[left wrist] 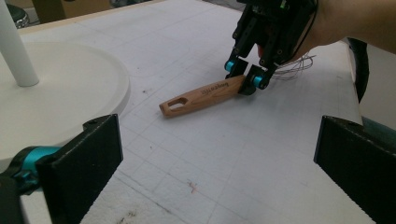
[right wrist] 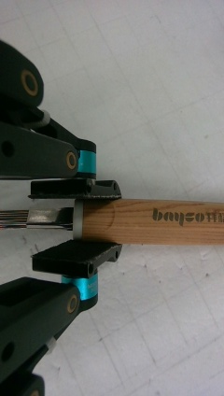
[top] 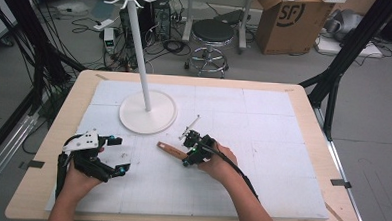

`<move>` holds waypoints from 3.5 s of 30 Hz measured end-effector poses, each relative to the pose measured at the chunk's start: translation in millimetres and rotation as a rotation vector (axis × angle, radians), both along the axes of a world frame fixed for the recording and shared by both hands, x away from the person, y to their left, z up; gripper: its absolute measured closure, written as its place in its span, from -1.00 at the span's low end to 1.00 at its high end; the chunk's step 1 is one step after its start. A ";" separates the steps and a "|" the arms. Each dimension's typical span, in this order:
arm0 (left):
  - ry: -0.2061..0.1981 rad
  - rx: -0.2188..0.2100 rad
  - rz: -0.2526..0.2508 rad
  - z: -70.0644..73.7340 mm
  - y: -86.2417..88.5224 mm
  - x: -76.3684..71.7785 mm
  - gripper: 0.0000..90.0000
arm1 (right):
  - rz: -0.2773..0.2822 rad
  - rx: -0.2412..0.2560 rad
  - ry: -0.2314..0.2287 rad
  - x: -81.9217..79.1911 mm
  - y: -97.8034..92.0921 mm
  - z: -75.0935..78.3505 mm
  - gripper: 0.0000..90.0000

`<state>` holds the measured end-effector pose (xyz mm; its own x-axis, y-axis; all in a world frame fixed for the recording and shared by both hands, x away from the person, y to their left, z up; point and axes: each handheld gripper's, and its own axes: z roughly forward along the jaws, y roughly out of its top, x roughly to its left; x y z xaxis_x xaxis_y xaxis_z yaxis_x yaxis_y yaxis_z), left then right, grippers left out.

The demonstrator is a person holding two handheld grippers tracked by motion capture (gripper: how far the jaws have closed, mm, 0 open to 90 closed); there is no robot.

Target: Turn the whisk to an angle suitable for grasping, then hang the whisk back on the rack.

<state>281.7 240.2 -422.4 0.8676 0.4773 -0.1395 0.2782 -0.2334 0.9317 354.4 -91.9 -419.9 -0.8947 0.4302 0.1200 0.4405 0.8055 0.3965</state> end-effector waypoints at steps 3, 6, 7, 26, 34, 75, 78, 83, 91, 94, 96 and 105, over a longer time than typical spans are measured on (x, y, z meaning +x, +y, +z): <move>0.000 -0.002 -0.001 -0.1 0.2 0.1 -0.96 | 0.004 0.040 -0.014 -0.4 -4.0 6.1 0.56; -0.001 0.002 0.001 -0.1 0.0 0.0 -0.96 | 0.002 0.095 -0.030 -2.1 -9.4 16.6 0.57; -0.001 0.004 0.001 -0.1 -0.1 -0.1 -0.96 | 0.002 0.113 -0.039 -2.5 -11.6 19.7 0.57; 0.002 0.013 -0.002 -0.6 -2.1 0.1 -0.96 | -0.036 0.392 -0.134 -0.9 -60.1 67.7 0.58; 0.004 0.025 -0.008 -1.8 -4.5 1.0 -0.96 | -0.030 0.467 -0.176 -0.7 -69.4 77.6 0.58; -0.008 0.031 -0.026 2.0 -9.3 -1.2 -0.96 | 0.053 0.601 -0.333 14.5 -57.7 156.0 0.58; -0.007 0.031 -0.023 2.0 -9.1 -1.7 -0.96 | 0.077 0.599 -0.342 18.3 -53.6 164.7 0.58; -0.001 0.027 -0.021 1.5 -9.7 -1.8 -0.96 | 0.116 0.586 -0.322 25.9 -48.2 173.3 0.58; -0.003 0.036 -0.026 1.0 -10.2 -2.0 -0.96 | 0.126 0.620 -0.326 36.5 -41.2 187.6 0.58; -0.003 0.036 -0.025 0.9 -10.4 -2.0 -0.96 | 0.129 0.617 -0.332 39.7 -37.5 193.0 0.58; -0.003 0.035 -0.024 0.8 -10.5 -2.0 -0.96 | 0.140 0.605 -0.340 42.2 -33.7 197.6 0.58; -0.002 0.032 -0.026 0.7 -10.6 -2.0 -0.96 | 0.154 0.599 -0.369 54.4 -18.7 217.5 0.58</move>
<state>279.6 229.5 -421.7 0.8802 0.4585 -0.1225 0.2693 -0.2700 0.9244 408.8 -110.5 -202.4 -0.9676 0.2512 -0.0256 0.0920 0.4455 0.8905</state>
